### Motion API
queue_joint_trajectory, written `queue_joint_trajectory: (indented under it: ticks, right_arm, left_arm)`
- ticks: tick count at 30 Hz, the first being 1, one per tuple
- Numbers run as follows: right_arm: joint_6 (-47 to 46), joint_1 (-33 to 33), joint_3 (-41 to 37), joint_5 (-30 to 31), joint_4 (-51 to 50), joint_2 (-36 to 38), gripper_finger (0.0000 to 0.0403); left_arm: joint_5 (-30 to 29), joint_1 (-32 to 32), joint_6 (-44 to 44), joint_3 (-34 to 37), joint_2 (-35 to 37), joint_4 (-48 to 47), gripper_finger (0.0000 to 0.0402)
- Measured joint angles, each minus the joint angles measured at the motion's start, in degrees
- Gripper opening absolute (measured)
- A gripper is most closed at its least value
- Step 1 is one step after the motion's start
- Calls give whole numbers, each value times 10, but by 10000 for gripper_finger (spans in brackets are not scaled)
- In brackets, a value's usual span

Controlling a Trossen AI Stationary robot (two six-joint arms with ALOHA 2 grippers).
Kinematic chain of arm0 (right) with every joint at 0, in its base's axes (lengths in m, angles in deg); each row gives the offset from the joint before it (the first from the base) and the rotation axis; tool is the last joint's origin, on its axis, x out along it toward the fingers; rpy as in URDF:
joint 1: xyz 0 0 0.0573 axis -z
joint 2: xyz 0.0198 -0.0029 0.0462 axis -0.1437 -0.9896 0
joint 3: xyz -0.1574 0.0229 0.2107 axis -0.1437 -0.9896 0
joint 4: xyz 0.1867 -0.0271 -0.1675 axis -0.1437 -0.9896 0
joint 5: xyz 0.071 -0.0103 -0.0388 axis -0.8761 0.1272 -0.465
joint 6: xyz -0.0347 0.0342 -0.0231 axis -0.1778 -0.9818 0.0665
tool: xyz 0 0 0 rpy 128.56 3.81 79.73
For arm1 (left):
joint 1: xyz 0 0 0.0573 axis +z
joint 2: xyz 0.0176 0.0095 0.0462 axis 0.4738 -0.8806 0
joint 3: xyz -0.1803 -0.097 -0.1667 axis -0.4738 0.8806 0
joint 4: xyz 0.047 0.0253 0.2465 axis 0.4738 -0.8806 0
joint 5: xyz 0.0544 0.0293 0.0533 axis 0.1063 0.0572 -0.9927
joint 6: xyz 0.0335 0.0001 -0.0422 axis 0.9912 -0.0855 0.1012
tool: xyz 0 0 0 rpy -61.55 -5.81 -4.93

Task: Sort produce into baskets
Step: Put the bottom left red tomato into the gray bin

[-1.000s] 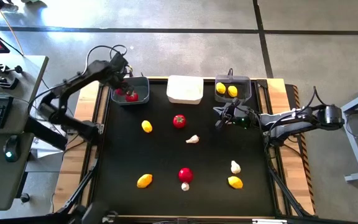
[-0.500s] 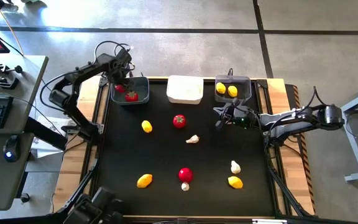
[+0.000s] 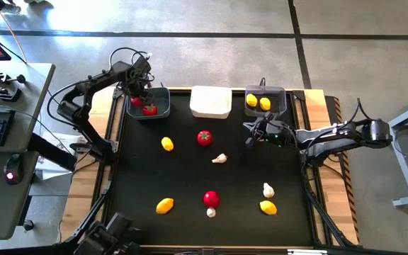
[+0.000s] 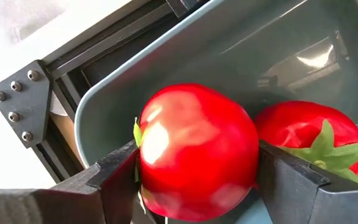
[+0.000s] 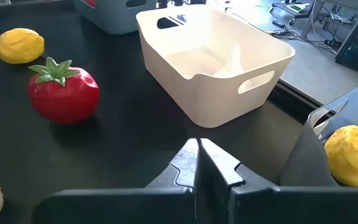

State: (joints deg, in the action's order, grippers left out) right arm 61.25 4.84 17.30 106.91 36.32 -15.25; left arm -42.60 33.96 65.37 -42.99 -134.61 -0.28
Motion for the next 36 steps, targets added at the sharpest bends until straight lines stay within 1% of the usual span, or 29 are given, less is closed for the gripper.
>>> queue_joint_trajectory:
  ticks: [20,26,29,33,36]
  right_arm:
    - [0,0,0,1,0,0,4]
    - [0,0,0,1,0,0,4]
    - [0,0,0,1,0,0,4]
    - [0,0,0,1,0,0,4]
    - [0,0,0,1,0,0,4]
  left_arm:
    - [4,0,46,0,0,13,267]
    - [4,0,84,0,0,24,267]
    - [5,0,102,0,0,48,267]
    - [5,0,160,0,0,88,267]
    - [20,0,171,0,0,86,267]
